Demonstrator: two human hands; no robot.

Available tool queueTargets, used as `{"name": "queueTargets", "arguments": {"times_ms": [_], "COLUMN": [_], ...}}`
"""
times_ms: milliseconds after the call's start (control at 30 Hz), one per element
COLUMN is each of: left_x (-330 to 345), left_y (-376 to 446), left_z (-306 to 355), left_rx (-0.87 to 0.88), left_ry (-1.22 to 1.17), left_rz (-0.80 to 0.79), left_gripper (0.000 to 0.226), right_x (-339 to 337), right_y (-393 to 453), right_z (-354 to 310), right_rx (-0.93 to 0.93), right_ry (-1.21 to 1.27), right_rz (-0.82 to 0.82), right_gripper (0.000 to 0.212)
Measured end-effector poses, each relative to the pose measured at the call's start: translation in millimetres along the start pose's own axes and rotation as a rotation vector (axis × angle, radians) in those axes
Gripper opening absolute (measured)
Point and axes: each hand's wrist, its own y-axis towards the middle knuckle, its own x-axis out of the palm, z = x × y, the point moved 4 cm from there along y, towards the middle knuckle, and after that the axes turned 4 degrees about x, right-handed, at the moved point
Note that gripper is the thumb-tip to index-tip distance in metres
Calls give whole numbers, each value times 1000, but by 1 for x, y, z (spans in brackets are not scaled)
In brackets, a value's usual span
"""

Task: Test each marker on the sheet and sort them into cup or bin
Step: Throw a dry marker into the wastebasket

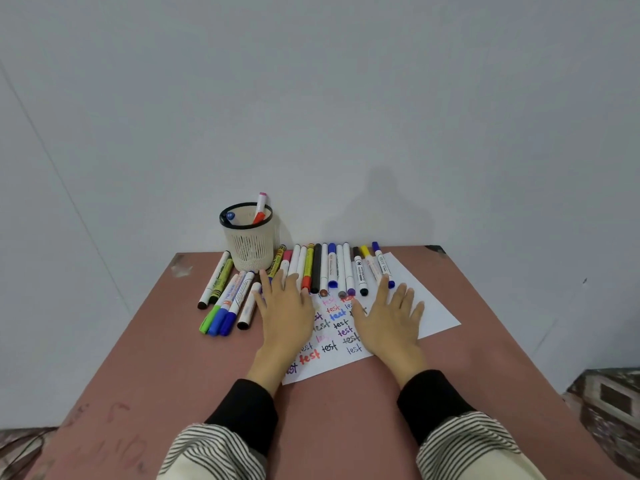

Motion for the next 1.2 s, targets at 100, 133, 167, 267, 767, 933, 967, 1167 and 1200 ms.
{"name": "queueTargets", "arguments": {"times_ms": [100,133,167,267,767,933,967,1167,1200], "left_x": [-1,-1,-2,-7,2,5,5,4,2], "left_y": [4,4,4,6,15,16,16,15,15], "left_z": [0,-1,-3,-9,-15,-17,-18,-17,-16], "left_rx": [-33,-36,-36,5,186,203,201,209,217], "left_ry": [-187,-237,-279,-334,-183,-164,-170,-176,-180], "left_rz": [99,112,114,73,-53,-57,-55,-49,-36], "left_gripper": [37,36,35,32,27,27,27,28,28], "right_x": [0,0,0,-1,-29,-37,-34,-29,-33], "right_y": [-1,-1,-1,-2,27,53,56,57,52], "right_z": [0,0,0,0,2,-13,-15,-17,-17], "right_rx": [-4,-4,-5,-5,30,-34,-37,16,8], "right_ry": [-5,-5,-5,4,350,142,104,167,244], "right_rz": [13,16,19,20,271,320,310,386,421], "right_gripper": [81,81,81,81,40,29,28,31,31]}}
